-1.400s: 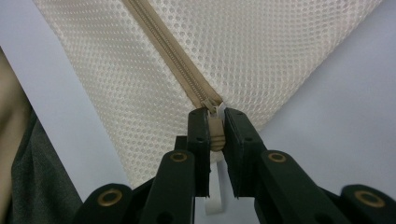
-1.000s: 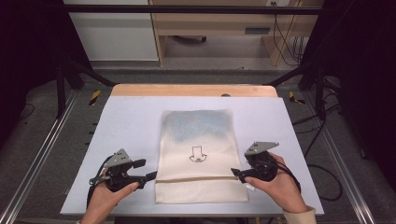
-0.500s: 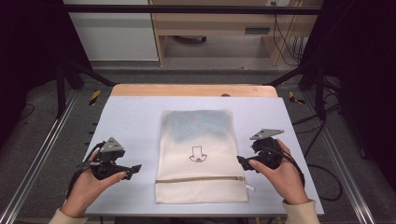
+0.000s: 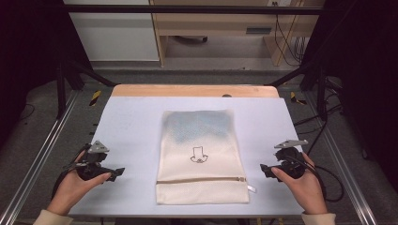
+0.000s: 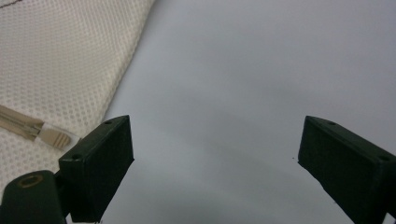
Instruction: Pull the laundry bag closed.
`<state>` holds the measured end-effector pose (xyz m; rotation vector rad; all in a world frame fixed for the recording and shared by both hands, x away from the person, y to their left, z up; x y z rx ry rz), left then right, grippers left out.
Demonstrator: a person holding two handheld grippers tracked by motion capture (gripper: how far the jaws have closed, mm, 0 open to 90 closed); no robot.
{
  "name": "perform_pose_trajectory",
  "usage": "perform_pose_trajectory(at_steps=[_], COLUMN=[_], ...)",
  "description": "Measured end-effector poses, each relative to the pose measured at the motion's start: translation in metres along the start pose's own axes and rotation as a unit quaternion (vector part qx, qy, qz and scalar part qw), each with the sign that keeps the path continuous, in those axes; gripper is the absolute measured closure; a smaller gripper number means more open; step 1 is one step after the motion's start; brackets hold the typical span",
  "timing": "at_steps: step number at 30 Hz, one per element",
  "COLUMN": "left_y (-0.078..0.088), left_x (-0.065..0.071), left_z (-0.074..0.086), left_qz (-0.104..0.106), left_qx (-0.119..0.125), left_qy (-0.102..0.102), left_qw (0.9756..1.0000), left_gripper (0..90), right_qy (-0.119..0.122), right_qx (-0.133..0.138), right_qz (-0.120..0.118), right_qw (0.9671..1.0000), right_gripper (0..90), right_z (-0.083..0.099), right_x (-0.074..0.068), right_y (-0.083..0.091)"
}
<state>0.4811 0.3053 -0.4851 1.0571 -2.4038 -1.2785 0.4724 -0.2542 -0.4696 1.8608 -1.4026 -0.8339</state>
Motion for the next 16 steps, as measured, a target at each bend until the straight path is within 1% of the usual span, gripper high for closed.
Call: perform_pose_trajectory(at_steps=[1, 2, 3, 4, 5, 6, 8, 9, 10, 12, 13, 14, 15, 16], left_y=[0.000, -0.001, -0.002, -0.002, -0.003, -0.004, -0.004, -0.005, -0.006, -0.006, -0.006, -0.006, -0.005, -0.003], left_x=[-0.002, -0.003, -0.003, -0.004, -0.004, -0.004, -0.004, -0.003, -0.003, -0.001, -0.001, -0.001, -0.002, -0.005], left_z=[0.005, 0.008, 0.013, 0.016, 0.019, 0.020, 0.021, 0.020, 0.020, 0.019, 0.019, 0.018, 0.018, 0.018], left_qz=[0.003, 0.000, -0.009, -0.016, -0.018, -0.022, -0.029, -0.038, -0.041, -0.049, -0.051, -0.054, -0.058, -0.070], left_qx=[0.006, 0.005, 0.001, -0.005, -0.007, 0.001, 0.008, 0.017, 0.025, 0.045, 0.055, 0.065, 0.070, 0.076], left_qy=[0.011, 0.015, 0.013, 0.007, 0.007, 0.012, 0.015, 0.016, 0.017, 0.018, 0.022, 0.025, 0.018, 0.009], left_qw=[0.9999, 0.9999, 0.9999, 0.9998, 0.9998, 0.9997, 0.9994, 0.9990, 0.9987, 0.9976, 0.9969, 0.9961, 0.9957, 0.9946], left_gripper=[7.2, 7.5, 7.3, 7.2, 7.1, 7.1, 7.1, 7.1, 7.2, 7.2, 7.5, 7.9, 8.1, 8.1], right_qy=[-0.003, -0.005, -0.007, -0.007, -0.009, -0.012, -0.018, -0.024, -0.035, -0.048, -0.064, -0.071, -0.070, -0.070], right_qx=[-0.001, -0.002, -0.003, -0.003, 0.000, 0.007, 0.021, 0.026, 0.042, 0.064, 0.078, 0.089, 0.096, 0.101], right_qz=[0.000, 0.003, 0.004, 0.006, 0.006, 0.010, 0.014, 0.012, 0.010, 0.012, 0.013, 0.012, 0.009, 0.009], right_qw=[1.0000, 1.0000, 1.0000, 1.0000, 0.9999, 0.9999, 0.9995, 0.9993, 0.9985, 0.9967, 0.9948, 0.9934, 0.9928, 0.9923], right_gripper=[10.5, 10.2, 9.5, 8.7, 8.4, 7.8, 6.2, 6.3, 6.5, 7.8, 9.3, 9.6, 8.9, 8.7], right_z=[0.003, 0.008, 0.011, 0.015, 0.018, 0.021, 0.024, 0.025, 0.025, 0.025, 0.026, 0.027, 0.029, 0.031], right_x=[0.001, 0.002, 0.003, 0.004, 0.004, 0.006, 0.009, 0.010, 0.012, 0.016, 0.018, 0.019, 0.019, 0.019], right_y=[0.000, 0.000, 0.000, 0.001, 0.001, 0.002, 0.003, 0.003, 0.001, -0.001, -0.002, -0.003, -0.004, -0.004])
Point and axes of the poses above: each handheld gripper's, and its own axes: y roughly backward along the jaws, z roughly out of its underside, x roughly to its right, the point moved 6 cm from there along -y, roughly forward along the jaws, and after that the axes turned 13 degrees about -y, right-handed, at the moved point
